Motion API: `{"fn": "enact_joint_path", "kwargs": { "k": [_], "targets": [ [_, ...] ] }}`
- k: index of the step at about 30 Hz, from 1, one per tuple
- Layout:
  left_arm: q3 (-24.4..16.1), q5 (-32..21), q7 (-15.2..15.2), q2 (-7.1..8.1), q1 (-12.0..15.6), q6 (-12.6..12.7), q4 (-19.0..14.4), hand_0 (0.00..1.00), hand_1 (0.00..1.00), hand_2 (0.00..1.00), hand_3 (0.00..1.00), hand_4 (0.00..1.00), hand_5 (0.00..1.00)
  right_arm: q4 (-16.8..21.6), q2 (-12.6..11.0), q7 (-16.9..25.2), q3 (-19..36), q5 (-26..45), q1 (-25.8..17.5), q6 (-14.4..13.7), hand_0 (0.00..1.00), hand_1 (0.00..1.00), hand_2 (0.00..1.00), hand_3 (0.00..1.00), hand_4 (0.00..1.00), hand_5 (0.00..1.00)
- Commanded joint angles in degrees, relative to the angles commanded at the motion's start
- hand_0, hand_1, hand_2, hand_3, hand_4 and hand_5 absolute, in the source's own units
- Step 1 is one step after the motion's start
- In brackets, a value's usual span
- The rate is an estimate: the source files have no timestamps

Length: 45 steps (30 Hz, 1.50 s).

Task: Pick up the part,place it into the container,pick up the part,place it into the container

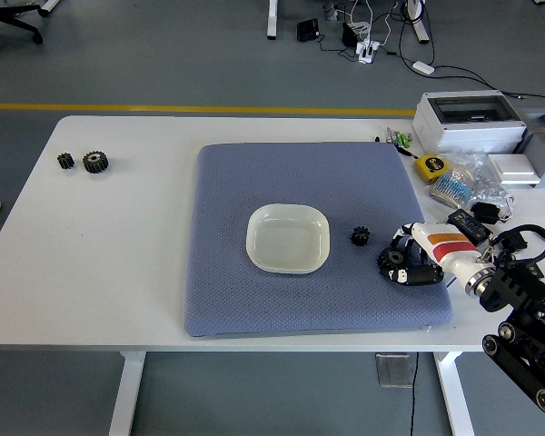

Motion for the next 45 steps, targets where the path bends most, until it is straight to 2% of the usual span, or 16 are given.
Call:
{"fn": "enact_joint_path", "kwargs": {
  "k": [2,3,8,9,29,31,32,33,34,36,38,39,41,44,45],
  "targets": [
    [0.0,0.0,0.0,0.0,0.0,-0.01,0.0,0.656,0.657,0.639,0.557,0.58,0.519,0.15,-0.05,0.1,-0.09,0.03,0.02,-0.27,0.01,0.223,0.374,0.534,0.83,0.417],
    [0.02,-0.01,0.0,0.0,0.01,-0.02,0.0,0.656,0.656,0.639,0.556,0.58,0.52,0.29,-0.09,0.13,-0.13,0.0,0.03,-0.48,0.002,0.167,0.297,0.494,0.843,0.376],
    [0.03,0.0,-0.02,0.0,-0.01,-0.07,0.0,0.656,0.656,0.639,0.556,0.58,0.52,1.15,-0.33,0.4,-0.08,0.08,0.02,-1.39,0.002,0.167,0.297,0.494,0.843,0.376],
    [0.0,0.02,-0.02,0.0,-0.03,-0.08,0.0,0.655,0.656,0.639,0.556,0.581,0.521,1.43,-0.4,0.45,-0.03,0.11,0.03,-1.54,0.002,0.13,0.268,0.454,0.853,0.358],
    [-0.2,0.24,-0.02,0.0,-0.13,-0.2,0.0,0.654,0.655,0.639,0.556,0.581,0.523,4.97,-1.1,-0.01,0.91,-0.57,-0.01,-1.73,0.002,0.125,0.258,0.441,0.839,0.308],
    [-0.3,0.36,-0.03,0.0,-0.15,-0.19,0.0,0.654,0.655,0.639,0.556,0.581,0.523,5.52,-1.11,-0.07,1.18,-0.62,-0.08,-2.33,0.002,0.125,0.258,0.441,0.839,0.308],
    [-0.29,0.36,-0.03,0.0,-0.16,-0.18,0.0,0.654,0.655,0.639,0.556,0.581,0.523,6.0,-1.21,0.07,1.36,-0.66,-0.22,-3.56,0.002,0.125,0.258,0.441,0.839,0.308],
    [-0.26,0.34,-0.04,0.0,-0.18,-0.18,0.0,0.655,0.655,0.64,0.556,0.581,0.524,6.59,-1.36,0.28,1.58,-0.57,-0.44,-4.99,0.072,0.313,0.418,0.518,0.872,0.402],
    [-0.19,0.25,-0.06,0.0,-0.19,-0.17,0.0,0.655,0.655,0.64,0.556,0.581,0.524,7.47,-1.55,0.49,2.08,-0.24,-0.8,-6.1,0.072,0.313,0.418,0.518,0.872,0.402],
    [-0.14,0.13,-0.08,0.0,-0.19,-0.16,0.0,0.655,0.655,0.64,0.556,0.581,0.524,9.07,-1.89,-0.13,3.18,-0.21,-1.41,-4.9,0.072,0.313,0.418,0.518,0.872,0.402],
    [-0.31,0.37,-0.07,0.0,-0.21,-0.17,0.0,0.655,0.655,0.64,0.556,0.581,0.524,11.3,-2.49,-2.32,4.27,-1.4,-2.08,-0.51,0.072,0.313,0.418,0.518,0.872,0.402],
    [-0.37,0.38,-0.07,0.0,-0.19,-0.14,0.0,0.656,0.655,0.64,0.557,0.581,0.523,12.76,-3.02,-3.68,4.7,-2.31,-2.51,1.97,0.572,0.651,0.729,0.769,0.998,0.599],
    [-0.38,0.34,-0.08,0.0,-0.17,-0.11,0.0,0.656,0.655,0.64,0.557,0.581,0.523,14.81,-3.96,-4.77,4.97,-2.97,-3.21,6.46,0.572,0.651,0.729,0.769,0.998,0.599],
    [-0.39,0.24,-0.11,0.0,-0.08,-0.09,0.0,0.656,0.655,0.64,0.557,0.581,0.523,17.21,-5.42,-4.92,4.67,-3.79,-4.11,10.05,0.572,0.651,0.729,0.769,0.998,0.599],
    [-0.49,0.32,-0.1,0.0,-0.04,-0.09,0.0,0.654,0.655,0.639,0.557,0.582,0.525,17.96,-5.93,-4.95,4.27,-4.25,-4.31,11.07,0.73,0.752,0.79,0.797,0.998,0.521]
  ]
}}
